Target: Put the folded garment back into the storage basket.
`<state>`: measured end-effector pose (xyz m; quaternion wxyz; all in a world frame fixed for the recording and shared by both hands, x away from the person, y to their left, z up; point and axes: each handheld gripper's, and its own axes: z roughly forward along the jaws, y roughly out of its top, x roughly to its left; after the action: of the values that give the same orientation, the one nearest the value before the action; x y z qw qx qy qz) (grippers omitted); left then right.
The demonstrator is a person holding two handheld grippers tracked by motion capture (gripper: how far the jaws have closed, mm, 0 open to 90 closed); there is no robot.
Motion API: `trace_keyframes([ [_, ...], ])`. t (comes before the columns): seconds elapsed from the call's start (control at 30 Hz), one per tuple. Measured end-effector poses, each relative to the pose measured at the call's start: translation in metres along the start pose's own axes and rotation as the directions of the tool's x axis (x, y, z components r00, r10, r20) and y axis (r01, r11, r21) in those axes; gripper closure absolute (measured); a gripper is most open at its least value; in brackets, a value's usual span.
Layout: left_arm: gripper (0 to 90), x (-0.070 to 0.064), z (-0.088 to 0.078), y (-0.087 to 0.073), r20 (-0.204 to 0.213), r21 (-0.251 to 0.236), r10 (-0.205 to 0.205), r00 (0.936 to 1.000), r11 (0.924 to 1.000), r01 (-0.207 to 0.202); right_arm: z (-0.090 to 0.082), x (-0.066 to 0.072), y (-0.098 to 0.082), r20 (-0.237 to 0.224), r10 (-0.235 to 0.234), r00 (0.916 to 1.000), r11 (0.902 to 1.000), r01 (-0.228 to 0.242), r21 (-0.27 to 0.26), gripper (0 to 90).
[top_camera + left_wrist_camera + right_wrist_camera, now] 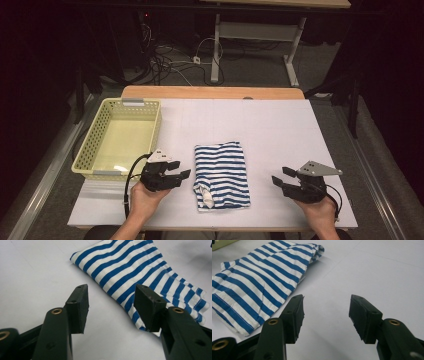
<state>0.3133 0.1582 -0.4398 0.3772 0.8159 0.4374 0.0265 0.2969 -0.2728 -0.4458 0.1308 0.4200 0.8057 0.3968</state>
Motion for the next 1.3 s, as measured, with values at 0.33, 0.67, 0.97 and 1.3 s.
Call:
trace_keyframes([
  [0.33, 39.7, -0.003, 0.003, 0.006, -0.001, 0.005, 0.017, 0.9999, 0.9998, -0.017, -0.011, -0.01, -0.008, 0.005, 0.014, 0.9999, 0.9993, -0.013, -0.035, 43.7],
  [0.67, 34.9, -0.005, 0.004, 0.02, 0.016, -0.022, 0.022, 0.9996, 0.9995, -0.022, -0.024, -0.022, -0.019, 0.046, 0.036, 0.9983, 0.9972, -0.033, -0.066, 41.7],
  [0.97, 31.2, -0.004, 0.019, 0.034, 0.027, 0.022, 0.017, 0.9995, 0.9996, -0.017, -0.035, -0.032, -0.033, 0.087, 0.077, 0.9932, 0.9934, -0.069, -0.091, 40.0],
  [1.3, 24.2, 0.004, 0.047, 0.046, 0.031, 0.114, -0.013, 0.9994, 0.9934, 0.009, -0.032, -0.032, -0.033, 0.095, 0.087, 0.9917, 0.9937, -0.079, -0.08, 39.6],
])
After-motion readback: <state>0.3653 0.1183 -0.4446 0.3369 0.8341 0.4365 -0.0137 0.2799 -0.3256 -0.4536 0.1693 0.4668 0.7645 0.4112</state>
